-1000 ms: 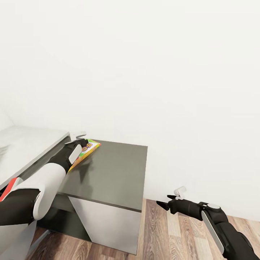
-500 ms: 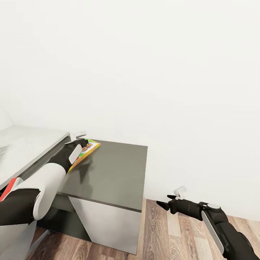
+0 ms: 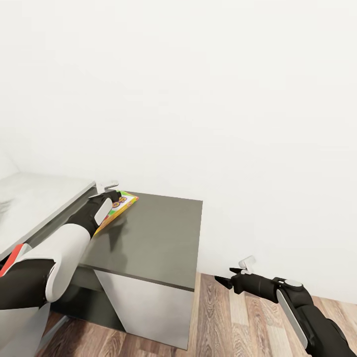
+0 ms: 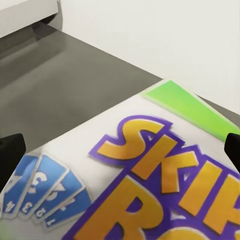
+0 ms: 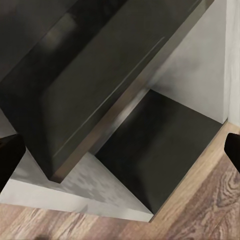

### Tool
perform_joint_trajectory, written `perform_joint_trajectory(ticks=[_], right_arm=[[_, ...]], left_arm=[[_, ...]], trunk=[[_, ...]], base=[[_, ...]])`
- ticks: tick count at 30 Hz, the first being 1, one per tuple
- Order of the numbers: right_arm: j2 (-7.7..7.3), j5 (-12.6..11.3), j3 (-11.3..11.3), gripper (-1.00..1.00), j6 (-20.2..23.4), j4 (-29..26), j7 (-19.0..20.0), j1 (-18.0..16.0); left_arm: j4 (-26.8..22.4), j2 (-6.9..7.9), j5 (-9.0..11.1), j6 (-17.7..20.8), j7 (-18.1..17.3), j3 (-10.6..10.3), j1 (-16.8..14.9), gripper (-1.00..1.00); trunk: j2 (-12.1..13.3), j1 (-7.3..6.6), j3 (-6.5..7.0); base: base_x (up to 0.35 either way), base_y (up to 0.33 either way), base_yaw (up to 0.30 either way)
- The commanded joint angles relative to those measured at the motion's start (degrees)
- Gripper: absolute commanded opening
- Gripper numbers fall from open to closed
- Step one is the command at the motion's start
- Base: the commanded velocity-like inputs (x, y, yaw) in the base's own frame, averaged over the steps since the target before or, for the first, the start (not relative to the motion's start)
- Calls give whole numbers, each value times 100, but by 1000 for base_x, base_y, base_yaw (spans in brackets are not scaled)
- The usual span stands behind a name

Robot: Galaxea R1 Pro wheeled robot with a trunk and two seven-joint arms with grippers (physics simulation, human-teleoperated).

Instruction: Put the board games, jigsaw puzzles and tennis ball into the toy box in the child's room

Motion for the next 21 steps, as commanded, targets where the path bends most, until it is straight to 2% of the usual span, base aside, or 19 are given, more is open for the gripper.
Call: perform_joint_trajectory(ticks=[1,6,12,21], right_arm=[[-5,-59,9,100,50,-4,-14,-3],[-5,-58,9,100,50,-6,-14,-3],[-5,-58,15,100,50,-19,-14,-3],[-6,-58,17,100,50,-16,-14,-3]], left_arm=[[-12,3,38,30,32,-21,-4,100],[-12,3,38,82,31,-11,-27,100],[-12,10,46,364,27,-4,-45,100],[-12,12,53,583,16,2,-51,100]], trunk=[[-2,-1,-5],[-2,-1,-5],[-2,-1,-5],[-2,-1,-5]], base=[[0,0,0],[0,0,0],[0,0,0],[0,0,0]])
